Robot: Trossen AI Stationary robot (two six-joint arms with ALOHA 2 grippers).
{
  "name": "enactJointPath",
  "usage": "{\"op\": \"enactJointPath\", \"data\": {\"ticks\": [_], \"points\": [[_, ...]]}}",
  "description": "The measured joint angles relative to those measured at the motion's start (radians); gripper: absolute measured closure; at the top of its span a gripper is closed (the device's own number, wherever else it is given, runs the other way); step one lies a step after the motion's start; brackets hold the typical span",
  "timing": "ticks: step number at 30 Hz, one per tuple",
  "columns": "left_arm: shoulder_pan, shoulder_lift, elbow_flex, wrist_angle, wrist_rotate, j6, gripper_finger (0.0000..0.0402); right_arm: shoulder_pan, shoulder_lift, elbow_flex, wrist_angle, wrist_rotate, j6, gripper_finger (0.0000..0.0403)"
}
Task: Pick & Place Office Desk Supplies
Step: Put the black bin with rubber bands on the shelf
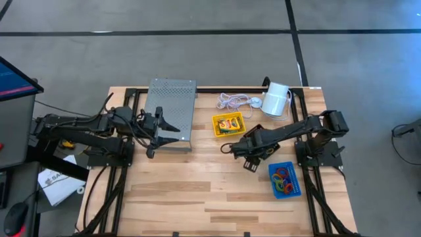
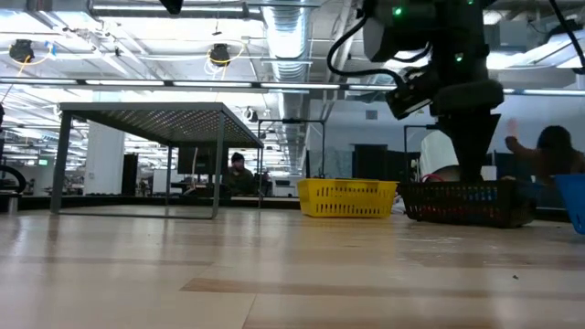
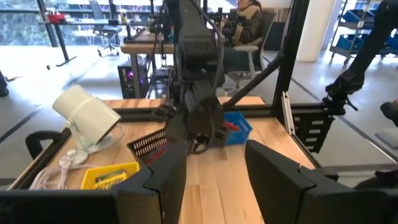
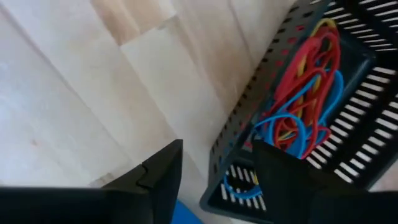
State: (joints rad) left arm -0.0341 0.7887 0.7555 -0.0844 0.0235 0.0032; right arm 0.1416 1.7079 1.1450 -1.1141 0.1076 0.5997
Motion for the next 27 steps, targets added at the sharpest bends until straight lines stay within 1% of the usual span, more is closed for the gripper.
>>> {"op": "enactJointPath", "data": {"ticks": [13, 27], "points": [[0.000, 0.000, 0.000, -0.020, 0.000, 0.000, 0.0243, -0.044, 0.000, -0.007, 0.026, 0.049, 0.003, 0.0222], [0.000, 0.000, 0.000, -0.047, 0.000, 0.000, 0.0243, -0.060, 0.000, -0.008, 0.023, 0.059, 0.029, 0.0222]]}}
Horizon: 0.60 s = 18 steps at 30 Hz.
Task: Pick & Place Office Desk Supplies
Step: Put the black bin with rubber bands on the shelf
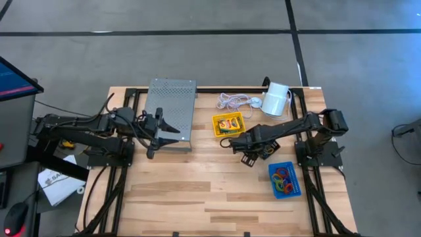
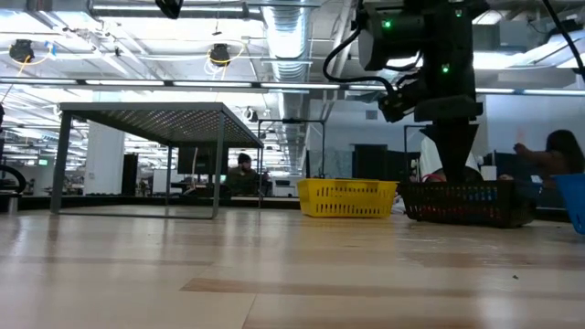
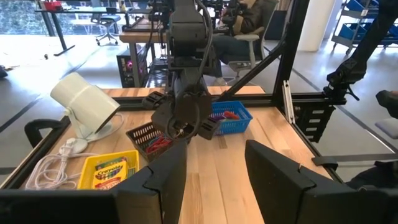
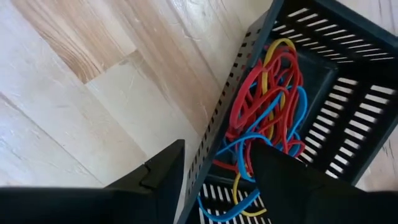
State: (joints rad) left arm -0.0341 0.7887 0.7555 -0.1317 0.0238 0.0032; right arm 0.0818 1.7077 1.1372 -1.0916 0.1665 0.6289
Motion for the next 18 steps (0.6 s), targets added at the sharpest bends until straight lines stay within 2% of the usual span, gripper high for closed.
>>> {"op": "enactJointPath", "data": {"ticks": [7, 13, 16, 18], "points": [[0.000, 0.000, 0.000, -0.011, 0.000, 0.000, 0.0243, 0.000, 0.000, -0.070, 0.020, -0.007, 0.041, 0.0223], [0.000, 0.000, 0.000, -0.011, 0.000, 0.000, 0.0243, 0.004, 0.000, -0.112, 0.108, -0.011, 0.053, 0.0224], [0.000, 0.000, 0.000, -0.010, 0.000, 0.000, 0.0243, 0.004, 0.000, -0.112, 0.138, -0.011, 0.046, 0.0237], [0.000, 0.000, 0.000, -0.010, 0.000, 0.000, 0.0243, 0.008, 0.000, -0.112, 0.150, -0.023, 0.031, 0.0260]]}}
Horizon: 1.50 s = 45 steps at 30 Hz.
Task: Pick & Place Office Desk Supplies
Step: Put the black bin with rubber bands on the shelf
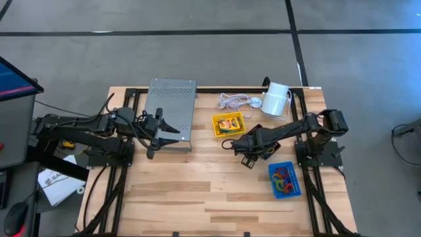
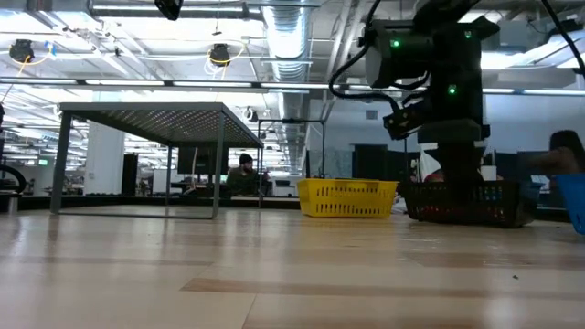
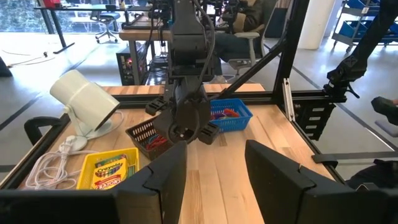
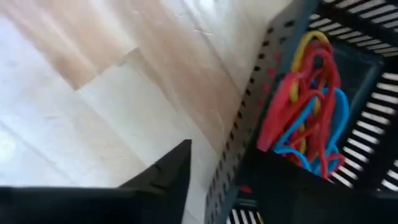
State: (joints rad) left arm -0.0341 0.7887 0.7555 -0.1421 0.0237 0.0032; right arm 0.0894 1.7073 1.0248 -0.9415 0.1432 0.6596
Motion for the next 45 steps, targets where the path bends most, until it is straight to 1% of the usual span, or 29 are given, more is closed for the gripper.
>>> {"op": "enactJointPath", "data": {"ticks": [2, 6, 8, 11, 17, 20, 25, 29, 34, 37, 40, 45], "points": [[0.000, 0.000, 0.000, 0.000, 0.000, 0.000, 0.0243, 0.007, 0.000, 0.000, 0.013, -0.016, -0.013, 0.0293], [0.000, 0.000, 0.000, 0.000, 0.000, 0.000, 0.0243, 0.023, 0.000, 0.000, 0.015, -0.031, -0.036, 0.0376], [0.000, 0.000, 0.000, 0.000, 0.000, 0.000, 0.0243, 0.032, -0.001, 0.000, 0.020, -0.034, -0.045, 0.0393], [0.000, 0.000, 0.000, 0.001, 0.000, 0.000, 0.0243, 0.051, -0.001, 0.000, 0.039, -0.038, -0.050, 0.0391], [0.000, 0.001, 0.000, 0.001, 0.000, 0.000, 0.0243, 0.102, -0.001, 0.000, 0.128, -0.100, -0.095, 0.0397], [0.000, 0.016, 0.000, -0.001, 0.027, 0.008, 0.0243, 0.127, -0.002, 0.001, 0.182, -0.120, -0.092, 0.0399], [0.000, 0.075, 0.000, 0.002, 0.084, 0.022, 0.0243, 0.168, -0.002, 0.001, 0.293, -0.150, -0.092, 0.0400], [0.000, 0.142, 0.000, 0.003, 0.103, 0.044, 0.0243, 0.192, -0.001, 0.001, 0.372, -0.161, -0.092, 0.0400], [0.000, 0.206, 0.000, 0.019, 0.106, 0.044, 0.0243, 0.201, 0.024, 0.003, 0.402, -0.182, -0.084, 0.0401], [0.000, 0.218, 0.000, 0.030, 0.106, 0.043, 0.0243, 0.205, 0.073, 0.011, 0.441, -0.225, -0.085, 0.0401], [0.000, 0.216, 0.001, 0.052, 0.106, 0.042, 0.0243, 0.214, 0.130, 0.056, 0.412, -0.240, -0.108, 0.0402], [0.000, 0.212, 0.001, 0.063, 0.106, 0.042, 0.0243, 0.225, 0.191, 0.170, 0.356, -0.231, -0.173, 0.0402]]}}
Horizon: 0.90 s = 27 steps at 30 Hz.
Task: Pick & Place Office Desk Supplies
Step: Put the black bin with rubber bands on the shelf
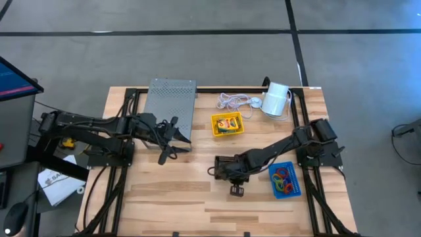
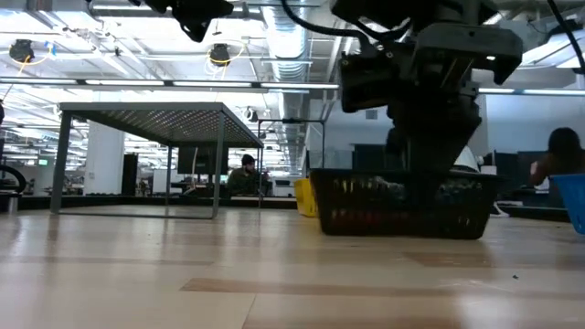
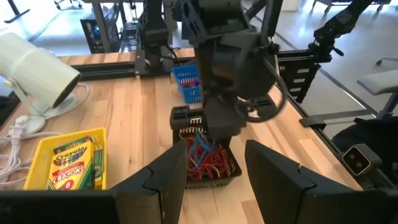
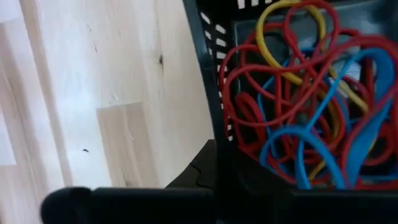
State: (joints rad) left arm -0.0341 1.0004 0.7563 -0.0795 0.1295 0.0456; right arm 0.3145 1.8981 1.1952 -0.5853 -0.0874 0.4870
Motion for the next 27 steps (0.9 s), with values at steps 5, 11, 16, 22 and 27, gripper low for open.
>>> {"op": "enactJointPath", "data": {"ticks": [5, 11, 16, 22, 27], "points": [[0.000, 0.000, 0.000, -0.002, 0.000, 0.000, 0.0243, -0.002, 0.026, 0.084, -0.044, 0.010, -0.032, 0.0401], [0.000, 0.000, 0.000, -0.002, 0.000, 0.000, 0.0243, -0.009, 0.027, 0.091, -0.042, 0.005, -0.035, 0.0368], [0.000, 0.000, 0.000, -0.002, 0.000, 0.000, 0.0243, -0.010, 0.027, 0.090, -0.035, -0.045, -0.040, 0.0311], [0.000, 0.000, 0.000, -0.002, 0.000, 0.000, 0.0243, -0.011, 0.026, 0.091, 0.010, -0.099, -0.020, 0.0208], [0.000, 0.000, 0.000, -0.002, 0.064, 0.020, 0.0243, -0.023, 0.025, 0.091, 0.033, -0.103, 0.008, 0.0168]]}}
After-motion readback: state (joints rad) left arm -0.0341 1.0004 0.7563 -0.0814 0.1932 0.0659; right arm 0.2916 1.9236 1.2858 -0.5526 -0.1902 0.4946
